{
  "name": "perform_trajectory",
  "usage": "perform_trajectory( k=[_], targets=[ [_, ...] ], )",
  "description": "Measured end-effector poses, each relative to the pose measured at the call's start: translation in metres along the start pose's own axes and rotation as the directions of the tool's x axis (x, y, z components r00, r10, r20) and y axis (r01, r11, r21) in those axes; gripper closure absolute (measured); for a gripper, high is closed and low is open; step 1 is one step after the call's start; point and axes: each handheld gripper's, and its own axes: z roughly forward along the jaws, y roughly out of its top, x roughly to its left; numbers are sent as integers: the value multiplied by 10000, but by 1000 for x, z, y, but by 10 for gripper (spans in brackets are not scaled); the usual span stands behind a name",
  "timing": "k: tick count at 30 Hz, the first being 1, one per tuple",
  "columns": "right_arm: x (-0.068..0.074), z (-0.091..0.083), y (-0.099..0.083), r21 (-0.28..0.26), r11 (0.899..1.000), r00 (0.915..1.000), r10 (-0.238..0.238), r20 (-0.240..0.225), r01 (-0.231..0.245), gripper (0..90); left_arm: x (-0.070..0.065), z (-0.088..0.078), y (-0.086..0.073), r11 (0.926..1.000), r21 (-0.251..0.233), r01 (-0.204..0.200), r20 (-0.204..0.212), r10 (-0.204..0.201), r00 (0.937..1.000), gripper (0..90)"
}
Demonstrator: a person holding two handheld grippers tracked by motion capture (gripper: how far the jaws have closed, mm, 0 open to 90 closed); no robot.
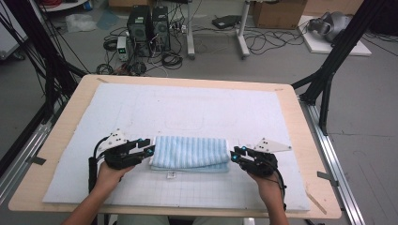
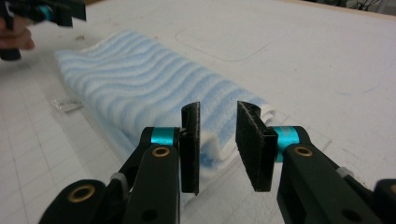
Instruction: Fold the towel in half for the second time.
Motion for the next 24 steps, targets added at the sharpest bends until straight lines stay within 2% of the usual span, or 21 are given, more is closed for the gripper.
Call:
perform_trajectory(
  k=[2,4,6,8,10,13,18,24],
  targets=[
    [4,2,3,-168,9999,9999,19,-146,-21,667,-3,6,0,9997,237,-59,34,58,10000,621],
    [9,7,7,-190,9998,9995,-100,-307,94,655,-5,13,-2,9976,682,-136,-3,137,9999,636],
    [17,17,9,103,9997,9984,-226,-513,231,651,-7,17,-4,9947,1025,-119,52,115,9999,655],
    [23,30,6,718,9961,9968,-462,-646,508,649,-8,20,-6,9909,1331,-208,48,203,9998,655],
    [27,41,2,1383,9871,9951,-725,-674,813,647,-9,21,-8,9857,1655,-302,1,306,9995,660],
    [27,48,-4,1961,9760,9944,-843,-635,953,639,-9,24,-12,9740,2231,-400,-90,431,9990,667],
    [25,47,-9,2323,9664,9934,-987,-585,1097,619,-10,24,-13,9643,2601,-502,-130,555,9984,674],
    [22,43,-11,2353,9638,9918,-1154,-557,1254,604,-9,21,-14,9634,2632,-501,-39,530,9986,686]
  ],
)
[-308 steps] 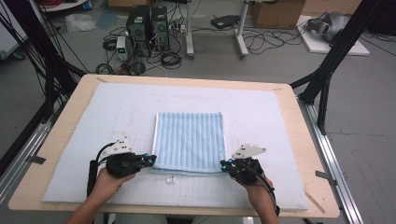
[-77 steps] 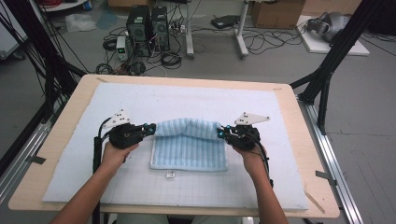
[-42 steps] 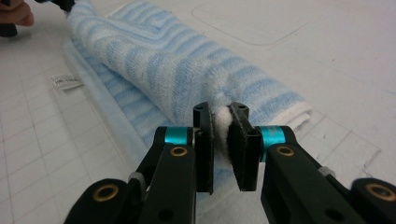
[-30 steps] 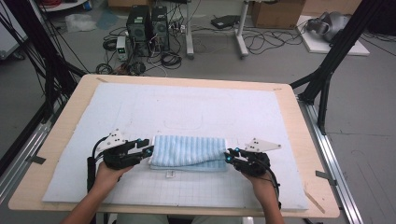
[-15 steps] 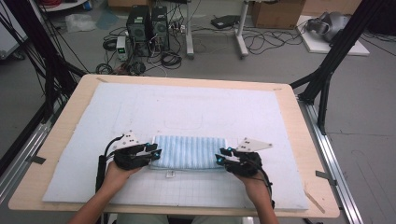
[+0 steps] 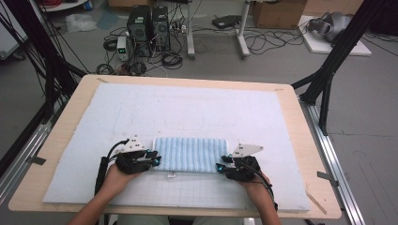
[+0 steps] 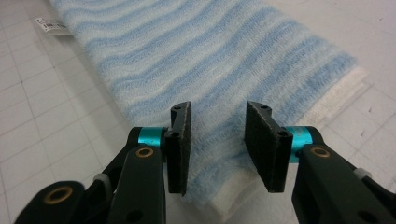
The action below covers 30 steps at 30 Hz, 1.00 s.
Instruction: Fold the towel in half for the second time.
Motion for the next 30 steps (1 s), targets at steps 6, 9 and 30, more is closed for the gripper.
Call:
perform_trajectory(
  k=[6,9,30],
  targets=[
    [-6,-10,-2,-455,9977,9987,505,88,-501,495,9,-6,1,9977,-661,149,49,-146,9999,608],
    [-13,-21,-5,-1119,9899,9946,930,468,-873,394,20,-16,3,9889,-1455,303,-176,-332,9993,480],
    [-31,-67,-19,-2404,9623,9396,1943,2817,-1269,114,52,-56,3,9228,-3753,866,-1049,-1351,9853,176]
  ],
)
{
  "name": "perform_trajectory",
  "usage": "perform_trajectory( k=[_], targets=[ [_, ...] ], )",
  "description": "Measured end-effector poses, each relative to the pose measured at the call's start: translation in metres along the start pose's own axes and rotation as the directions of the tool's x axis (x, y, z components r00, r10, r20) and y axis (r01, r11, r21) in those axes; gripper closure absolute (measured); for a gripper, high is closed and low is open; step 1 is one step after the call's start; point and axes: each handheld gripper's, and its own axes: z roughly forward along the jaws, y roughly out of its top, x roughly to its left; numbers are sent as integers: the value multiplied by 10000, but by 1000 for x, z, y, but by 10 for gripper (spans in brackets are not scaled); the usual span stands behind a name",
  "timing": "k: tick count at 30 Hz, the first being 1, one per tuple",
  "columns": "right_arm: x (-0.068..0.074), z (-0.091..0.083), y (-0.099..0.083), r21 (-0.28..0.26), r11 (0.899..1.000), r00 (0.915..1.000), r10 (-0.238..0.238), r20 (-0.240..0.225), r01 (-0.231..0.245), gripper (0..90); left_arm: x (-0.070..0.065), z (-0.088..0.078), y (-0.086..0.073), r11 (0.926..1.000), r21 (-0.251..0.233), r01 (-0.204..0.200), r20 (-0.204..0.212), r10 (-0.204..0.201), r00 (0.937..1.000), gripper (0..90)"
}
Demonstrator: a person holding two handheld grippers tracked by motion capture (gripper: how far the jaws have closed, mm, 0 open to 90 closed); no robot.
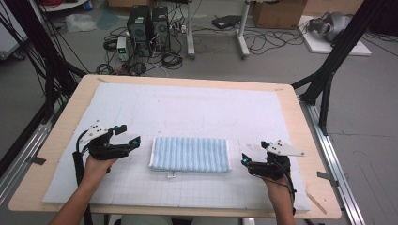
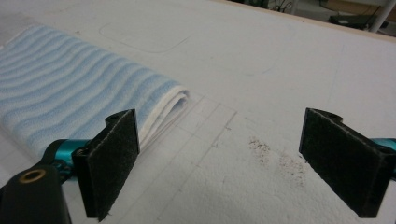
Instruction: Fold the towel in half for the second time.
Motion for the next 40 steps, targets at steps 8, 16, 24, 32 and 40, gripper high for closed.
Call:
perform_trajectory(
  k=[8,16,24,32,40],
  targets=[
    [-1,-4,1,-27,9999,9999,-131,91,132,112,4,-7,1,10000,-85,-17,-120,16,9999,181],
    [1,-1,2,31,10000,10000,-32,62,31,111,5,-10,1,9999,-123,33,-9,-33,10000,204],
    [1,-1,2,-17,10000,9999,-80,62,81,111,3,-10,0,10000,-71,-23,-53,23,10000,204],
    [1,0,2,13,10000,10000,-29,27,29,111,4,-10,-1,9999,-98,60,-105,-61,9999,204],
    [0,0,2,-52,9999,9999,-102,81,103,111,5,-10,-2,10000,-32,31,-160,-32,9999,204]
  ],
)
